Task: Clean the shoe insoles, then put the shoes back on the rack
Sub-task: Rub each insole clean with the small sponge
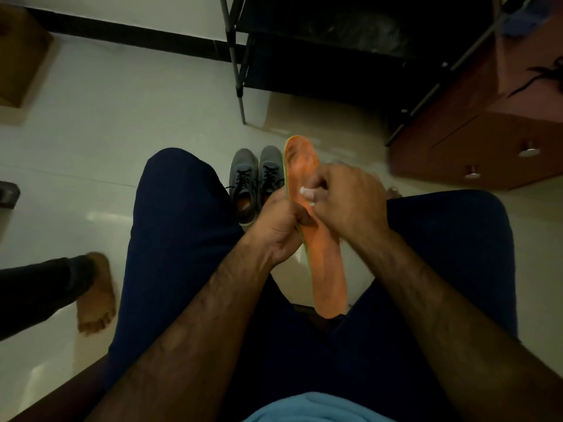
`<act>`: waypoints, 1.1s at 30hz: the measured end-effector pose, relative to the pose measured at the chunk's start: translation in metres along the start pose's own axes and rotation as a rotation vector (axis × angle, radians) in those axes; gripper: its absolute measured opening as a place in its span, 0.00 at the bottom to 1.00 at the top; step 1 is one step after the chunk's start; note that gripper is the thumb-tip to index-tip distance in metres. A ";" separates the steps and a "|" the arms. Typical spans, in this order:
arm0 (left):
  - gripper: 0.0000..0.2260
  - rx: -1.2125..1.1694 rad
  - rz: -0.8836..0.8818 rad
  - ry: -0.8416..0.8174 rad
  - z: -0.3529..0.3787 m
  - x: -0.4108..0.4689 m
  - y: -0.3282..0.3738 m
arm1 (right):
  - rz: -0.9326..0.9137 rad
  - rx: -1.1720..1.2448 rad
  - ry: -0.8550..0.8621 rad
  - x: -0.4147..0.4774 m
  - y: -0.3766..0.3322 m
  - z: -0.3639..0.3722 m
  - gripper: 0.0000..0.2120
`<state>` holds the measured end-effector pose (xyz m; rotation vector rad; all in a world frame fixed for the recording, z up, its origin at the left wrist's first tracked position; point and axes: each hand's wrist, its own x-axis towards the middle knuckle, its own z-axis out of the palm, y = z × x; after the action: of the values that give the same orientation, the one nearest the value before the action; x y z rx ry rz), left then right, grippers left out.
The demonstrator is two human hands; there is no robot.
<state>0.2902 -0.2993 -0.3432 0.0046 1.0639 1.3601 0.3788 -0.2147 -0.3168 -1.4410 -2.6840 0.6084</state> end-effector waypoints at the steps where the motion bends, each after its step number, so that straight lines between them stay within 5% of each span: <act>1: 0.31 0.004 0.000 0.004 0.001 0.000 0.000 | 0.057 0.024 0.022 0.007 0.004 -0.002 0.09; 4: 0.32 0.022 0.001 0.023 0.002 0.000 -0.003 | 0.172 0.098 0.084 0.020 0.011 -0.003 0.08; 10: 0.32 -0.009 0.022 0.031 -0.001 0.003 0.000 | 0.073 0.069 -0.002 0.002 0.010 0.005 0.09; 14: 0.33 -0.067 0.062 0.046 -0.002 0.004 -0.002 | 0.153 0.298 0.040 0.009 0.015 0.000 0.05; 20: 0.35 -0.160 0.144 0.038 -0.007 0.009 0.008 | 0.203 0.785 -0.148 0.002 0.020 -0.001 0.03; 24: 0.24 -0.304 0.149 -0.098 -0.010 0.004 0.013 | 0.143 0.727 -0.102 0.004 0.023 -0.002 0.07; 29: 0.42 -0.399 0.051 -0.124 -0.021 -0.001 0.019 | -0.041 0.393 0.016 0.016 0.035 -0.026 0.04; 33: 0.40 -0.323 -0.123 -0.218 -0.020 -0.003 0.019 | -0.343 0.095 0.019 0.031 0.038 -0.048 0.07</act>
<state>0.2639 -0.3075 -0.3413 -0.1458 0.6450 1.3716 0.4018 -0.1555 -0.2910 -0.9266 -2.7501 0.6758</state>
